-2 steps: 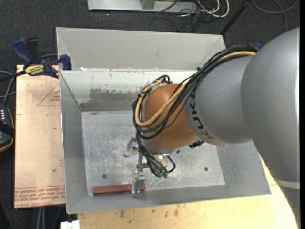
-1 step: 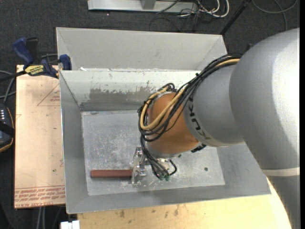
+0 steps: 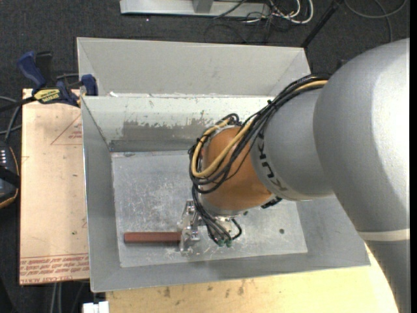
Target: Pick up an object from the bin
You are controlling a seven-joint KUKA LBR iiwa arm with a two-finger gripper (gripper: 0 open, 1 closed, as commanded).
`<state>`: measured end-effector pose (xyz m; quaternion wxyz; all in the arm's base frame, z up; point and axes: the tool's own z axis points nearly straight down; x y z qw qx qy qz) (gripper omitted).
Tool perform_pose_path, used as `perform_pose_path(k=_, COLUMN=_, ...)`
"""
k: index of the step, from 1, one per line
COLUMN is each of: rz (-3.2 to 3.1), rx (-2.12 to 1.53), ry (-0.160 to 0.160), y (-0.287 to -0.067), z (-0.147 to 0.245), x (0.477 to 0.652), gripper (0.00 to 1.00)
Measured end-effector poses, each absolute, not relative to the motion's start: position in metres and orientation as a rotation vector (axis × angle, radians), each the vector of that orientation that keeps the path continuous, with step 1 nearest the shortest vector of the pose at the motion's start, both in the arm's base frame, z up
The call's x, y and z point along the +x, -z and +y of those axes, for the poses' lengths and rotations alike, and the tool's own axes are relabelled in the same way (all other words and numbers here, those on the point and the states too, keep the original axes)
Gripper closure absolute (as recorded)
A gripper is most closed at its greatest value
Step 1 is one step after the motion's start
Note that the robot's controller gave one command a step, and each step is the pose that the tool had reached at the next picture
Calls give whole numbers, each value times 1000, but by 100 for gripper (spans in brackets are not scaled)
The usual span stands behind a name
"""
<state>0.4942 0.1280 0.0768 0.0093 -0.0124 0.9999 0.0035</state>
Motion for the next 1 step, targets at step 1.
perform_pose_path(k=1, rz=3138, rx=-118, ry=-1, y=-202, z=120, x=493, gripper=100)
